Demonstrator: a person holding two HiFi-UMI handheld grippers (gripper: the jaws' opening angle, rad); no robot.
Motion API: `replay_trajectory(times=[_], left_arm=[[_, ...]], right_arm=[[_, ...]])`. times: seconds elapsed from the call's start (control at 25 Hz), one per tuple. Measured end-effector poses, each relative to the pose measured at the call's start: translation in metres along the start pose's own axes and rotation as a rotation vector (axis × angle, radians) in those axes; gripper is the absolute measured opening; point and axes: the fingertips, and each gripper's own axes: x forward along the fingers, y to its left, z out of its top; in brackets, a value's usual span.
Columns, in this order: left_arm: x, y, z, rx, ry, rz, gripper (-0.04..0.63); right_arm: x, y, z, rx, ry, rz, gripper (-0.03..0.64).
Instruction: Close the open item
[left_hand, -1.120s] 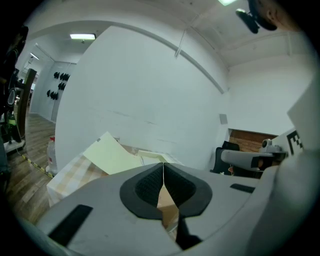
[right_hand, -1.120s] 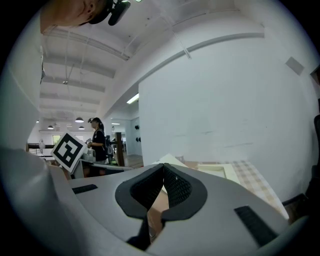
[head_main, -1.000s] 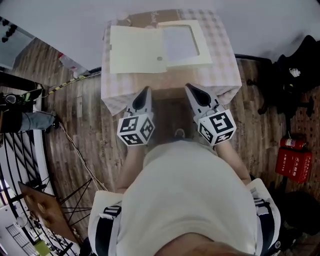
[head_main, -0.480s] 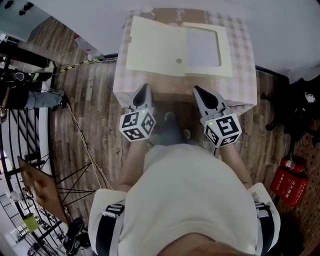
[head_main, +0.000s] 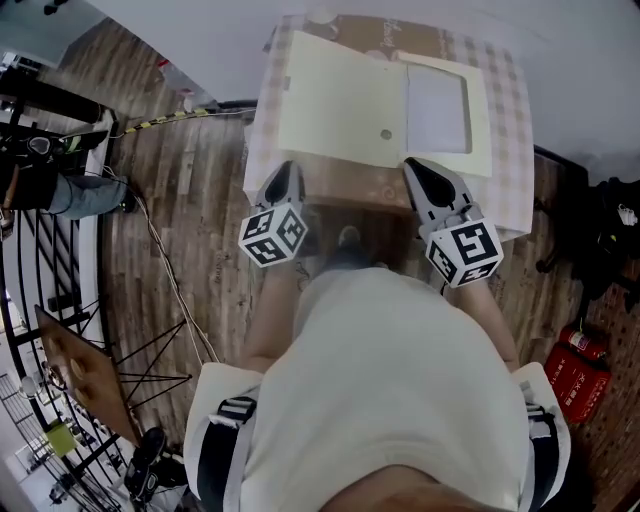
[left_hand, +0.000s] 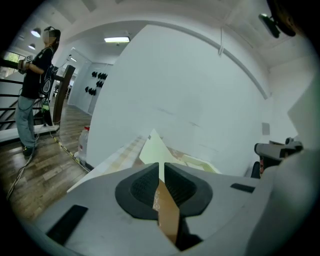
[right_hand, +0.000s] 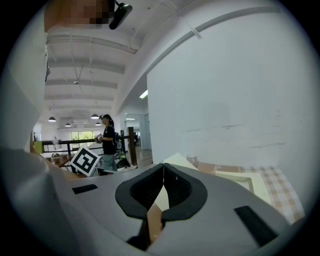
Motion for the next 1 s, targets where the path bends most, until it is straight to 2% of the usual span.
replay_trajectory(times=[0.08, 0.16, 0.28, 0.48, 0.76, 1.0], left_arm=[[0.008, 0.009, 0.000, -0.004, 0.006, -0.006, 0.015], [0.015, 0.016, 0.000, -0.012, 0.017, -0.013, 0.064], [0.024, 0.025, 0.001, -0.023, 0.029, -0.019, 0.067], [0.034, 0.038, 0.000, -0.047, 0.052, -0.035, 0.126], [0.042, 0.042, -0.001, -0.064, 0.085, -0.080, 0.126], [0.049, 0.046, 0.000, -0.088, 0.120, -0.113, 0.074]], right_arm=[[0.014, 0.001, 0.004, -0.016, 0.002, 0.011, 0.000], [0.027, 0.002, 0.006, -0.025, 0.007, 0.020, 0.000], [0.044, 0.004, 0.007, -0.034, 0.017, 0.032, 0.000], [0.067, 0.008, 0.006, -0.039, 0.031, 0.045, 0.000], [0.091, 0.016, 0.004, -0.036, 0.039, 0.049, 0.000], [0.107, 0.020, 0.004, -0.021, 0.039, 0.034, 0.000]])
